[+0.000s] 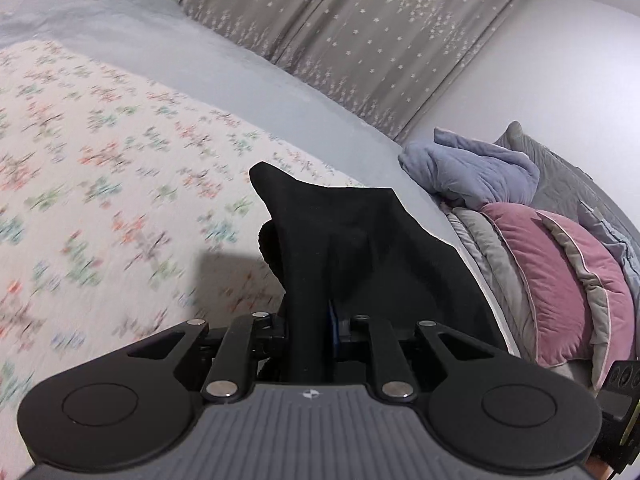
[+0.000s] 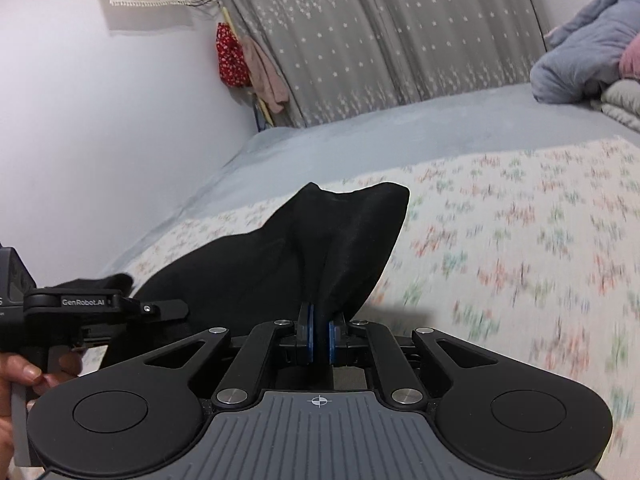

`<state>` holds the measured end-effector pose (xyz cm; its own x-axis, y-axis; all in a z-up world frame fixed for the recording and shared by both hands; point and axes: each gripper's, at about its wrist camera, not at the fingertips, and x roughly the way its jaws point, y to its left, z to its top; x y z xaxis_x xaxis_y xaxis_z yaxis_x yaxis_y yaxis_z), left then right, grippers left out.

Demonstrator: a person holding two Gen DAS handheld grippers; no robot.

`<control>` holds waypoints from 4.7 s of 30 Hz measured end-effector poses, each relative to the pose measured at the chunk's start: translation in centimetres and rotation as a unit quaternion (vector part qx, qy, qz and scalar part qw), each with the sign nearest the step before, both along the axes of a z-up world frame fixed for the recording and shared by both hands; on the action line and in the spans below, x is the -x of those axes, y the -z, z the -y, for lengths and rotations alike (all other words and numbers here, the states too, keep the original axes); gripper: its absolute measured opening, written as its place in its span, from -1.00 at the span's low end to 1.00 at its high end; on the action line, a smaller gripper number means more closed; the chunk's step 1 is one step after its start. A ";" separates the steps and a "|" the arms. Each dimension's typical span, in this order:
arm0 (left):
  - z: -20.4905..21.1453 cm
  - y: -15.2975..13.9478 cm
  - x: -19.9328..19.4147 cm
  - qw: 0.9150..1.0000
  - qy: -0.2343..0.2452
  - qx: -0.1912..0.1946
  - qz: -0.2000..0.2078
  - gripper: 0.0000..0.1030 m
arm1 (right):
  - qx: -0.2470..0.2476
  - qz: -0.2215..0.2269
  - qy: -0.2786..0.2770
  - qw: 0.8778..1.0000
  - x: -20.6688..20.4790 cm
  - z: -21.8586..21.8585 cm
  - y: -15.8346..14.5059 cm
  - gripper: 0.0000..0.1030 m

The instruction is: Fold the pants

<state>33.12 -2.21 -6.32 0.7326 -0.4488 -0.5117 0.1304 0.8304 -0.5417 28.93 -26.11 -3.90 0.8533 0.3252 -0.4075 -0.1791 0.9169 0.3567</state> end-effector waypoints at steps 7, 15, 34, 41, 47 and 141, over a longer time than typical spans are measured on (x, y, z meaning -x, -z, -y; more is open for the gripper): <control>4.1 4.1 -3.7 0.999 0.014 -0.027 -0.040 -0.49 | 0.000 -0.028 0.022 0.999 -4.2 3.6 2.1 -0.85; 4.9 5.0 -3.5 0.994 -0.013 -0.105 -0.033 0.11 | -0.027 -0.106 0.058 0.992 -5.7 6.3 7.0 -0.55; 10.5 2.4 4.4 0.963 -0.028 -0.265 0.025 -0.64 | 0.096 -0.043 0.065 0.992 0.7 0.1 2.8 -0.36; 11.6 -0.6 9.4 0.949 -0.048 -0.307 0.046 -0.62 | 0.113 -0.001 0.079 0.990 7.1 -2.4 0.1 -0.34; 11.2 -2.1 14.2 0.957 -0.061 -0.280 0.040 -0.59 | 0.104 0.004 0.088 0.991 11.5 -4.1 -0.2 -0.33; 10.5 0.2 20.8 0.957 -0.069 -0.275 0.052 1.00 | 0.147 0.021 0.110 0.983 19.5 -4.8 3.2 0.99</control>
